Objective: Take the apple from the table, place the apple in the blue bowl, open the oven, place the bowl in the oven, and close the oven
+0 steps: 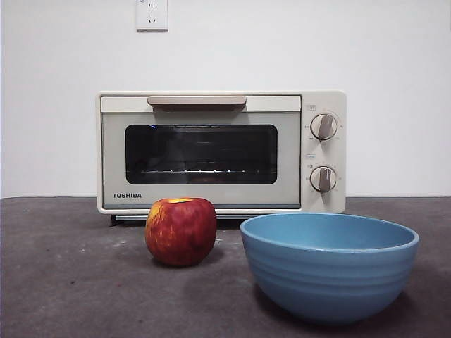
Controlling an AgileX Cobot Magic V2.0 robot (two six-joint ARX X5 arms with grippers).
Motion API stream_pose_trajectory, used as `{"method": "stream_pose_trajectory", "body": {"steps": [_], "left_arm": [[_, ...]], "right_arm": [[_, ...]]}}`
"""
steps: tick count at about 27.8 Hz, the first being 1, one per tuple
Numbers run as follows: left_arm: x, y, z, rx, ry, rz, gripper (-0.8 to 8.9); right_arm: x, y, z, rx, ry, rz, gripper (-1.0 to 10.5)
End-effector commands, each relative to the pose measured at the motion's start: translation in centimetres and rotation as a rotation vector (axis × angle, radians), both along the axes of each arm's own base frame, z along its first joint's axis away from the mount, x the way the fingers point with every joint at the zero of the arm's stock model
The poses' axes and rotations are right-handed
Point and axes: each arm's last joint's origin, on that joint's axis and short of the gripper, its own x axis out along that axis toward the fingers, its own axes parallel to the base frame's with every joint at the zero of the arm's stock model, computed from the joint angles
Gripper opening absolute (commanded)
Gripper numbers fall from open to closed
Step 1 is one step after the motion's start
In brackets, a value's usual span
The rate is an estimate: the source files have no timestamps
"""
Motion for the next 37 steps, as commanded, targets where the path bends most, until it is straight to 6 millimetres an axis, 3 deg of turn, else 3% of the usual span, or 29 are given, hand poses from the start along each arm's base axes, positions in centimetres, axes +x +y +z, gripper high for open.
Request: {"method": "stream_pose_trajectory", "body": {"steps": [1, 8, 13, 20, 32, 34, 37], "left_arm": [[-0.5, -0.1, 2.4, -0.004, -0.037, -0.024, 0.07], [-0.8, -0.4, 6.3, 0.055, 0.023, -0.152, 0.07], [-0.5, -0.6, 8.6, 0.125, 0.108, -0.265, 0.07], [0.1, -1.2, 9.9, 0.163, 0.243, -0.422, 0.07], [0.2, -1.7, 10.2, 0.19, 0.294, -0.509, 0.07], [0.2, -1.7, 10.2, 0.19, 0.295, -0.509, 0.07], [0.2, -1.7, 10.2, 0.19, 0.295, -0.509, 0.07]], "right_arm": [[-0.3, 0.0, 1.6, 0.017, -0.018, 0.012, 0.0], [-0.3, 0.3, 5.5, 0.02, 0.049, 0.107, 0.0], [0.6, 0.9, 7.8, -0.026, 0.181, 0.281, 0.0], [2.3, 2.3, 10.0, -0.095, 0.344, 0.569, 0.0], [3.6, 5.1, 9.7, -0.192, 0.505, 0.781, 0.2], [3.6, 5.1, 9.8, -0.191, 0.498, 0.78, 1.3], [3.7, 5.0, 9.7, -0.164, 0.526, 0.719, 4.9]]}}
